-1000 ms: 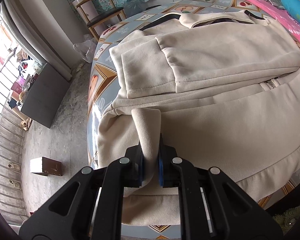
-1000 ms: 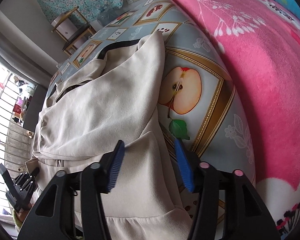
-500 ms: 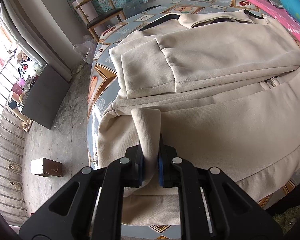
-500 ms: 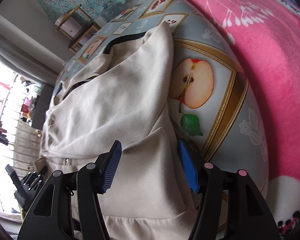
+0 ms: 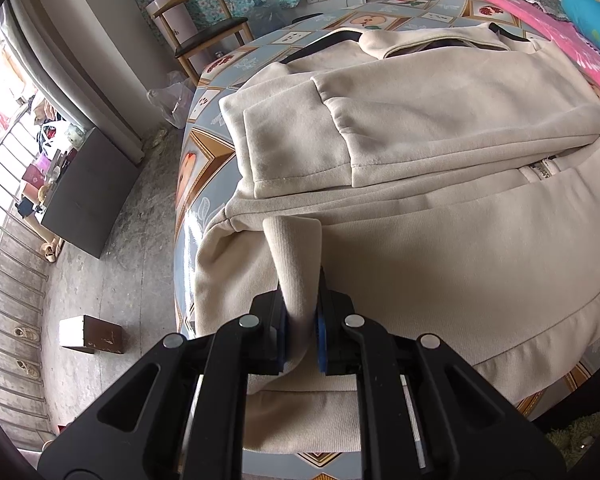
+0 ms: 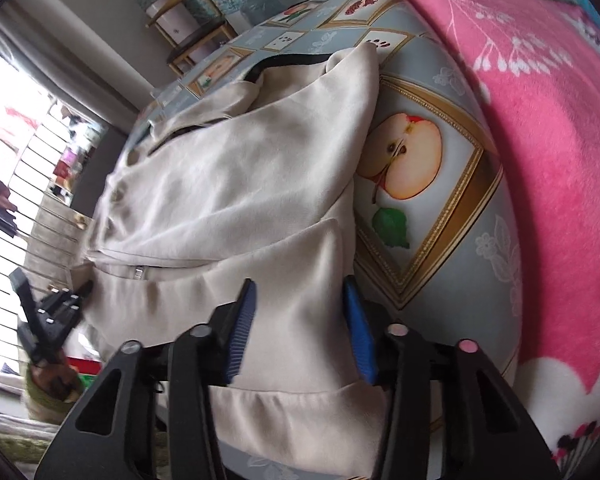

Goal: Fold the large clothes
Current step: 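Lift the jacket hem with both grippers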

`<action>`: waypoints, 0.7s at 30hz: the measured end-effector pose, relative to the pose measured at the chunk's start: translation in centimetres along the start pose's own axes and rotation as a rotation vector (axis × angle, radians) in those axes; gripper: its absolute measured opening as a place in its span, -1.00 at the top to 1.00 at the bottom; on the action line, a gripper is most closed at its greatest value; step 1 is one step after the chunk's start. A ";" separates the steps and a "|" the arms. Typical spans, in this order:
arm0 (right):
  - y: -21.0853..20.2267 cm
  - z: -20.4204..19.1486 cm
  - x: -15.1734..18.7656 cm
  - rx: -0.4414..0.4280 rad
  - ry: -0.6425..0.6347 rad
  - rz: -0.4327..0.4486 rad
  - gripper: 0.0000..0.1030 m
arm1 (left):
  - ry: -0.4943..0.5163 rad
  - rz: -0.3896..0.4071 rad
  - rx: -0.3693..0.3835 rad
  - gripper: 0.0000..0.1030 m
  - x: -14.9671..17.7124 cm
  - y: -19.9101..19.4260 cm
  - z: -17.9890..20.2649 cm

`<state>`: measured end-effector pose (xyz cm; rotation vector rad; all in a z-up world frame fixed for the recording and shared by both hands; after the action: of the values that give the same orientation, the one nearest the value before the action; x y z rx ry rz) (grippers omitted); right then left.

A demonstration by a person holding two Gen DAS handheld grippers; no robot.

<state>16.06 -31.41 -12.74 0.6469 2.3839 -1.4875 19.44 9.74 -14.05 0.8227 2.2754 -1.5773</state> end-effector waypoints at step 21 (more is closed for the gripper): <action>-12.3 -7.1 2.1 0.247 -0.165 0.412 0.89 | -0.165 0.230 0.117 0.90 0.8 -10.5 -4.9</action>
<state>8.21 -29.18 -0.90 0.9614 1.8212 -1.5842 13.23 11.76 -4.43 0.9098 1.9159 -1.6184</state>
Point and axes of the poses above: each gripper's, at about its wrist camera, not at the fingertips, and y roughly the way its jaws point, z to its right, x to its underside, the point moved 9 cm from there along y, roughly the way its jaws point, and after that the axes turned 7 degrees about -x, right-handed, at the moved point
